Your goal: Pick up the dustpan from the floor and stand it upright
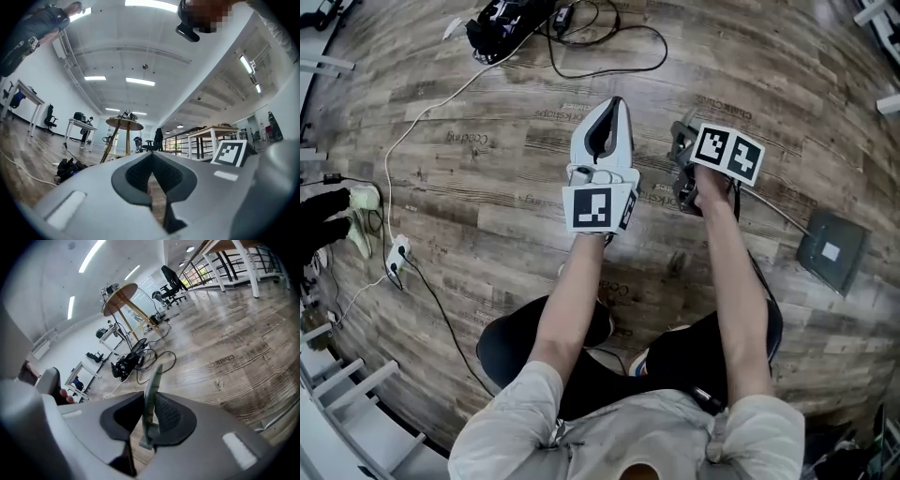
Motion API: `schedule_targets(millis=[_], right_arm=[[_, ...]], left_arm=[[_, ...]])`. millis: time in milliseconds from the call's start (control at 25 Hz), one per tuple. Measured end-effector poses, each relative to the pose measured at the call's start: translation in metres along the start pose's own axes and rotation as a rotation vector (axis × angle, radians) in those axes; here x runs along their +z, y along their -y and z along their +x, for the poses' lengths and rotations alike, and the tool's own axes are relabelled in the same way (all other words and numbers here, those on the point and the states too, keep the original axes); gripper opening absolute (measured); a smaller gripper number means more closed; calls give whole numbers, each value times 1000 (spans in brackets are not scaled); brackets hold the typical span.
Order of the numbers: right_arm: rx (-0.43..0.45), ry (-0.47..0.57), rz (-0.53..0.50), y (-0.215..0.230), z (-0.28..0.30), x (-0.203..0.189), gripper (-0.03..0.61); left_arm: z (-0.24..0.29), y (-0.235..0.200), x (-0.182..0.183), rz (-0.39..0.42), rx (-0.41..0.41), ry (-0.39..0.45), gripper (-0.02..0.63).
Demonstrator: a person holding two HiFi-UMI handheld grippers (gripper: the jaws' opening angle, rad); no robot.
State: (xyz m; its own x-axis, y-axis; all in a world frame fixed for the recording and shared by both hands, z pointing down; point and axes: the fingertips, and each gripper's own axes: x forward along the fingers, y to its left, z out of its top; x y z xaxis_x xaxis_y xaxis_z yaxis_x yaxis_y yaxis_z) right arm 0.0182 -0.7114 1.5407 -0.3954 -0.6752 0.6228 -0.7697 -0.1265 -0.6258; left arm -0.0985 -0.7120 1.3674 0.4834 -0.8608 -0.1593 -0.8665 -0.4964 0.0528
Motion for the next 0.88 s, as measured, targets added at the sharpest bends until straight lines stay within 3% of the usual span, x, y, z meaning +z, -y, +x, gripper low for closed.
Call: schedule_targets(millis=[400, 640, 880], right_arm=[[250, 57, 48, -103, -133, 78, 81], [381, 71, 93, -174, -242, 141, 81], [488, 92, 170, -227, -314, 194, 78]], left_arm=[[41, 36, 126, 39, -28, 23, 18], [76, 62, 233, 24, -20, 14, 18], [110, 87, 310, 66, -97, 5, 18]])
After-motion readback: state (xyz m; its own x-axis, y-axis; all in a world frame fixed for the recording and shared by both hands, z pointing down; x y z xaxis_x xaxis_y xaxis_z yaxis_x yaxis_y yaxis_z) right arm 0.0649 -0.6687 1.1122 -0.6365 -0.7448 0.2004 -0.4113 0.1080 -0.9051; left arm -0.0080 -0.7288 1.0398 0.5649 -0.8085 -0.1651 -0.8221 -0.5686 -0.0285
